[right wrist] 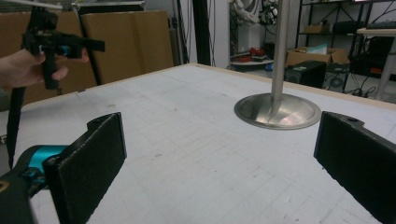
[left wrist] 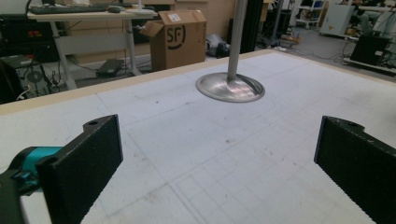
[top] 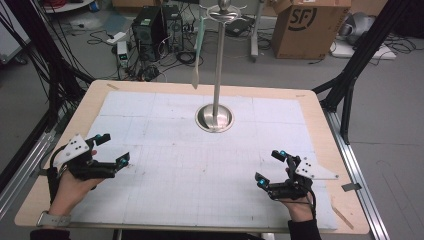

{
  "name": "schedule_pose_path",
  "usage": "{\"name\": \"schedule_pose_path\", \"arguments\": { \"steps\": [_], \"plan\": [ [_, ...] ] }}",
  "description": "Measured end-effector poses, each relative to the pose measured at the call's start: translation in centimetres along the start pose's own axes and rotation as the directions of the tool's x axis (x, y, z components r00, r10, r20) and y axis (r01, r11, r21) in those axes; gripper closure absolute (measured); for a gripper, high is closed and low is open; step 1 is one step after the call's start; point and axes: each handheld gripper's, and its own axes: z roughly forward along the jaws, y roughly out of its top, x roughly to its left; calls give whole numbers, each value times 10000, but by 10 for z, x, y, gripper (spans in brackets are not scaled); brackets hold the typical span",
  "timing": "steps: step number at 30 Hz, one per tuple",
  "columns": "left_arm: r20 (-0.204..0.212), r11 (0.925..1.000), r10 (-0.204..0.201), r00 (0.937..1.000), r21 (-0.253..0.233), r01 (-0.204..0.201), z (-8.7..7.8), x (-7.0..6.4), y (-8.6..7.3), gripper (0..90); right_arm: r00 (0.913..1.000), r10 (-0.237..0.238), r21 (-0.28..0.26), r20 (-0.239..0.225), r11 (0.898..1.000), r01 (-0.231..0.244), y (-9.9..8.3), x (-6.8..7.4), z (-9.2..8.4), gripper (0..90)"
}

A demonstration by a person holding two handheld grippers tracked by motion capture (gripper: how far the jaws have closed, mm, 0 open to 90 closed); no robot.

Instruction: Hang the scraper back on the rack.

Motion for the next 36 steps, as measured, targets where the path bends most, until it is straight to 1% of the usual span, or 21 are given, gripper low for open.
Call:
{"name": "schedule_pose_path", "arguments": {
  "steps": [3, 7, 8, 12, 16, 18, 20, 22, 24, 26, 28, 29, 31, 33, 36],
  "plan": [
    [-138, 9999, 68, 9999, -129, -70, -8, -2, -7, 17, 9999, 9, -25, 118, 10000, -8, 0, -1, 0, 11],
    [-530, 10000, 53, 9986, 55, -50, -14, -3, -16, 17, 9997, 44, 2, 220, 10000, -44, -1, 0, -1, 11],
    [-559, 10000, 32, 9984, 95, -26, -16, -3, -18, 17, 9997, 64, -5, 240, 10000, -64, -1, 0, -1, 11],
    [-594, 9999, -145, 9981, -33, 143, -22, -5, -28, 17, 9997, 76, 23, 238, 10000, -77, -2, 0, -1, 12],
    [-717, 9991, -312, 9969, -299, 291, -30, -5, -34, 17, 9997, 36, 13, 245, 10000, -36, -2, 0, 0, 11],
    [-779, 9991, -262, 9966, -338, 236, -34, -4, -37, 17, 9996, 61, 37, 265, 10000, -62, -3, 0, 0, 12],
    [-893, 9996, -234, 9957, -167, 220, -38, -2, -37, 17, 9994, 55, 25, 331, 10000, -56, -3, 0, 0, 12],
    [-1007, 9991, -321, 9944, -309, 291, -44, 0, -38, 17, 9994, 90, 28, 331, 10000, -91, -4, -1, -1, 11],
    [-996, 9984, -420, 9941, -424, 379, -49, 2, -39, 17, 9992, 106, 56, 373, 9999, -109, -5, -2, -2, 12],
    [-1077, 9984, -430, 9933, -402, 388, -53, 2, -42, 17, 9989, 60, 59, 470, 10000, -62, -7, -4, -3, 11],
    [-1097, 9983, -490, 9928, -362, 453, -56, 2, -45, 17, 9982, 184, 157, 564, 9997, -193, -8, -6, -5, 11],
    [-1114, 9983, -501, 9925, -361, 463, -58, 2, -46, 17, 9978, 170, 111, 636, 9998, -178, -9, -8, -6, 12],
    [-1161, 9980, -542, 9918, -400, 498, -60, 1, -48, 17, 9963, 252, 115, 820, 9996, -263, -11, -10, -8, 12],
    [-1112, 9978, -547, 9923, -437, 501, -61, 0, -50, 17, 9939, 333, -4, 1049, 9994, -335, -13, -13, -12, 11],
    [-969, 9988, -479, 9941, -136, 468, -61, -1, -53, 17, 9904, 525, -145, 1276, 9986, -510, -16, -16, -17, 12]
  ]
}}
